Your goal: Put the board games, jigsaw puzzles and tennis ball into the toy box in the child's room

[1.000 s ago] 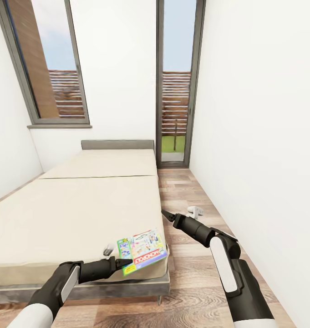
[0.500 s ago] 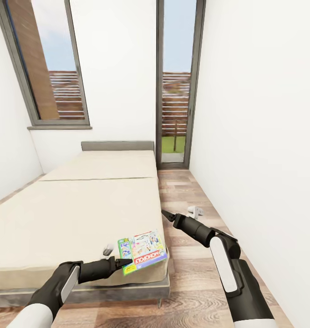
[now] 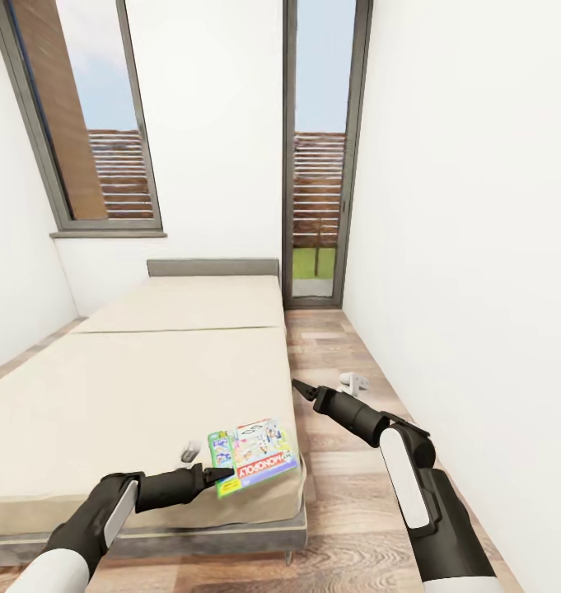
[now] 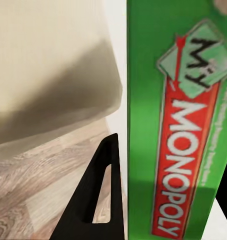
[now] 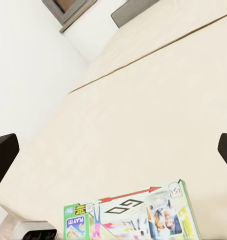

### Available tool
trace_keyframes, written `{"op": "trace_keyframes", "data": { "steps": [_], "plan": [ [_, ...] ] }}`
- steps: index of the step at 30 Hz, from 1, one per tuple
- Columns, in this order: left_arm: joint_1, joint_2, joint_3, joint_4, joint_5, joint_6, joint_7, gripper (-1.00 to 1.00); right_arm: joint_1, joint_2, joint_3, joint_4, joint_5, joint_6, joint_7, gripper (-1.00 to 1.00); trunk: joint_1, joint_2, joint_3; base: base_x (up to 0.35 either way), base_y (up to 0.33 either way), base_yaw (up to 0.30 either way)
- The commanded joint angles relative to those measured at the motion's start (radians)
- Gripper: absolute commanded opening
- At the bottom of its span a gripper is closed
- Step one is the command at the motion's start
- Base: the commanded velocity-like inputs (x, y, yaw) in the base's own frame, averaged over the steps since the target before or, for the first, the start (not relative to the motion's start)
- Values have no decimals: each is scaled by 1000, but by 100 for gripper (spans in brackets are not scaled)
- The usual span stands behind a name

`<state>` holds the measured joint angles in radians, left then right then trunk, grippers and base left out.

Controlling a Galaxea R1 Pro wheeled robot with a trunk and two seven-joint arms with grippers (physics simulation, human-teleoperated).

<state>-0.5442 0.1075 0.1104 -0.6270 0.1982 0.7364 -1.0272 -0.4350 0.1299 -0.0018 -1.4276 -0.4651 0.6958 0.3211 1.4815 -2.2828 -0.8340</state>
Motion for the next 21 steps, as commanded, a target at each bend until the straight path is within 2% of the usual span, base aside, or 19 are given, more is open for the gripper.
{"op": "trace_keyframes", "data": {
  "steps": [1, 6, 10, 11, 12, 14, 16, 17, 18, 19, 21],
  "plan": [
    [0, 3, 1, 0, 3, 7, -1, -100, -1, 0, -1, -1, -1, 5, 2, 100, -4, 7, 2, 0, 0, 0],
    [-4, 45, 6, -2, 4, 32, -2, -100, -1, 0, -2, 0, -1, 5, 2, 100, -23, 42, 18, 0, 0, 0],
    [-42, 131, 20, -25, 4, 104, -19, -100, -1, -1, -4, 11, -1, 5, 1, 100, -31, 56, 24, 0, 0, 0],
    [-45, 145, 25, -27, 4, 110, -30, -100, -1, -1, -4, 15, -1, 4, 1, 100, -31, 56, 24, 0, 0, 0],
    [-49, 174, 38, -30, 4, 118, -58, -100, -1, -1, -6, 20, -1, 3, 0, 100, -35, 63, 27, 0, 0, 0],
    [-52, 202, 50, -32, 4, 124, -95, -100, -1, -1, -7, 25, 0, 3, 0, 100, -42, 77, 33, 0, 0, 0],
    [-55, 256, 63, -34, 3, 137, -184, -100, -1, -1, -9, 30, 0, 2, 0, 100, -50, 91, 40, 0, 0, 0],
    [-55, 270, 65, -34, 2, 143, -207, -100, -1, -1, -9, 31, 0, 2, 0, 100, -54, 98, 43, 0, 0, 0],
    [-57, 297, 67, -35, 1, 156, -250, -100, -1, -1, -9, 31, 1, 2, 1, 100, -58, 105, 46, 0, 0, 0],
    [-58, 309, 68, -35, 0, 163, -269, -100, -1, 0, -9, 32, 1, 1, 0, 100, -62, 112, 49, 0, 0, 0],
    [-65, 353, 71, -36, -2, 185, -324, -100, -1, 0, -9, 33, 1, 0, -3, 100, -69, 126, 55, 0, 0, 0]
  ]
}}
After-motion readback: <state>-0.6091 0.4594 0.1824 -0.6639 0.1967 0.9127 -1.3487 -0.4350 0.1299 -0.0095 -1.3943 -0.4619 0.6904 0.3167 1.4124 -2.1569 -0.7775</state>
